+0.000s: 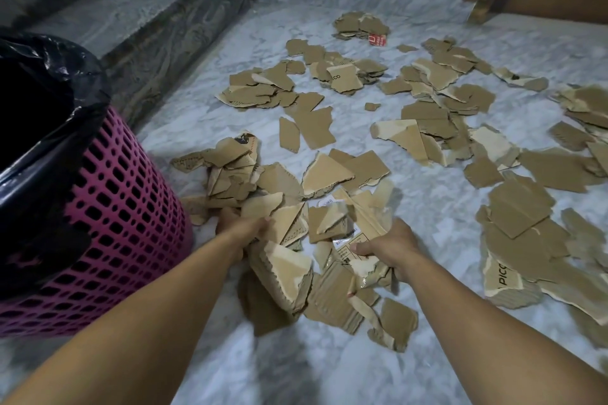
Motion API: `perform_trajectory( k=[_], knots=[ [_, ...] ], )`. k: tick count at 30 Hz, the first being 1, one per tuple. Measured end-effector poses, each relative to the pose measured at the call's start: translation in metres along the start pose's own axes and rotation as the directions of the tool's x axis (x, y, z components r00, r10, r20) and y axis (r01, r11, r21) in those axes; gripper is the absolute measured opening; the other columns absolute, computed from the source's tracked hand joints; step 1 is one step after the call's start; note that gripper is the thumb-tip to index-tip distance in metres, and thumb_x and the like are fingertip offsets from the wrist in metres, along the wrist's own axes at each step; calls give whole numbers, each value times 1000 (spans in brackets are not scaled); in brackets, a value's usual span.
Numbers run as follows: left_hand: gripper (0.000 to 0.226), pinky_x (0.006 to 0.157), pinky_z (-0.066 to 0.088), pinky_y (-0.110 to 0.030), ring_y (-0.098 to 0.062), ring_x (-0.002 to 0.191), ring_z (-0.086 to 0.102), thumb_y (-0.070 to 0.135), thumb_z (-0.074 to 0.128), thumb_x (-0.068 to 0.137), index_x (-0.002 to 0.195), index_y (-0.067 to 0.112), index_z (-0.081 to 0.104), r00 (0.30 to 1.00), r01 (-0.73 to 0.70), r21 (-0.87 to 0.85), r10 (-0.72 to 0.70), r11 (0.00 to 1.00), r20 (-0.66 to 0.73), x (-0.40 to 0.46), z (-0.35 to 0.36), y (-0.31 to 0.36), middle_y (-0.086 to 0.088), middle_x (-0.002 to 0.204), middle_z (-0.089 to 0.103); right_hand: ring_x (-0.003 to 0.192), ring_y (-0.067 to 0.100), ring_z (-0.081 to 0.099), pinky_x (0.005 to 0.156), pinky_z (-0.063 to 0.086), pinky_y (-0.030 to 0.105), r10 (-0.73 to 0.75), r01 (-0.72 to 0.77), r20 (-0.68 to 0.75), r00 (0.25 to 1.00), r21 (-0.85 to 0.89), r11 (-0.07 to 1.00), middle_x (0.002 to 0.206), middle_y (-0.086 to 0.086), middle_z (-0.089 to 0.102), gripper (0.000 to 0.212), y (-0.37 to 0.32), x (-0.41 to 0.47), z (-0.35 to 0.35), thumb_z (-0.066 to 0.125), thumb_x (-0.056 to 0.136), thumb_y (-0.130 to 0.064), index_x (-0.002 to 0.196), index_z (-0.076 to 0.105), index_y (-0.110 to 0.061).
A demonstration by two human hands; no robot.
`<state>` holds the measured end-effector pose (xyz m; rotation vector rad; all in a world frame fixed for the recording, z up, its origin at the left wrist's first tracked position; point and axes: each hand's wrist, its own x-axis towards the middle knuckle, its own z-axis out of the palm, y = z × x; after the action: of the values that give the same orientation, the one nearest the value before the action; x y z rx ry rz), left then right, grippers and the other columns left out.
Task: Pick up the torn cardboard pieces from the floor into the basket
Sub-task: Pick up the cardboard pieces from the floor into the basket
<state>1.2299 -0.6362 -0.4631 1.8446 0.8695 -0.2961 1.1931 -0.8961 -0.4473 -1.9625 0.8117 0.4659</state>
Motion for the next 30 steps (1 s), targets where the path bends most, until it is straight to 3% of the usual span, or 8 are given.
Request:
perform_trajectory(
  k=[3, 8, 14, 16, 18, 23, 27, 30],
  knots=[
    [50, 57, 48, -28, -26, 94, 62, 20, 81, 74, 114, 10, 52, 997, 23, -38, -20, 999, 72, -1, 7, 1, -10, 107, 62, 96, 31, 66, 77, 59, 47, -10, 8, 41, 999, 63, 998, 109, 10, 63, 80, -2, -4, 3, 94, 52, -9, 117, 48, -12],
    [47, 84, 57, -43, -30, 96, 65, 8, 82, 70, 111, 12, 58, 997, 43, -127, -34, 991, 74, -7, 13, 2, -12, 106, 65, 90, 29, 69, 74, 60, 42, -58, 50, 64, 996, 118, 992, 103, 10, 68, 66, -6, -4, 2, 90, 58, 2, 110, 51, -11],
    [36, 76, 55, -36, -28, 93, 64, 4, 74, 81, 108, 14, 52, 997, -28, -172, 40, 985, 67, -27, -3, 25, -10, 104, 61, 98, 25, 64, 76, 54, 33, -145, 142, 66, 987, 48, 989, 110, 7, 67, 67, -29, -16, -24, 90, 61, -7, 116, 52, -11],
    [36, 66, 52, -33, -26, 82, 60, 2, 72, 83, 107, 15, 48, 993, -76, -182, 90, 980, 71, -40, -12, 42, -9, 97, 58, 99, 25, 62, 72, 49, 29, -184, 183, 71, 980, 18, 983, 111, 7, 65, 67, -45, -26, -38, 90, 63, -10, 117, 50, -10],
    [37, 59, 53, -33, -24, 74, 61, 2, 72, 82, 107, 13, 48, 990, -118, -188, 129, 975, 52, -50, -22, 59, -10, 97, 59, 102, 25, 61, 77, 49, 30, -222, 222, 66, 973, 1, 975, 113, 7, 63, 69, -61, -36, -50, 91, 63, -14, 117, 48, -10],
    [41, 70, 59, -39, -28, 84, 67, 3, 78, 77, 108, 12, 52, 983, -181, -199, 180, 963, -23, -88, -56, 105, -13, 105, 64, 103, 25, 58, 80, 47, 30, -302, 302, 61, 951, 8, 953, 116, 7, 61, 72, -103, -71, -79, 90, 64, -15, 122, 48, -9],
    [41, 57, 52, -29, -22, 79, 61, 12, 79, 78, 104, 18, 48, 960, -275, -151, 262, 949, -102, -122, -95, 143, -9, 101, 60, 93, 24, 63, 66, 52, 29, -381, 375, 85, 920, 78, 924, 110, 7, 64, 74, -144, -107, -96, 88, 65, -9, 126, 49, -12],
    [40, 63, 53, -31, -23, 78, 61, 12, 81, 76, 103, 17, 52, 941, -324, -181, 297, 928, -164, -145, -130, 165, -9, 99, 63, 95, 26, 66, 74, 56, 35, -445, 434, 118, 888, 104, 895, 110, 8, 65, 74, -177, -137, -99, 89, 63, -7, 125, 48, -14]
  ],
)
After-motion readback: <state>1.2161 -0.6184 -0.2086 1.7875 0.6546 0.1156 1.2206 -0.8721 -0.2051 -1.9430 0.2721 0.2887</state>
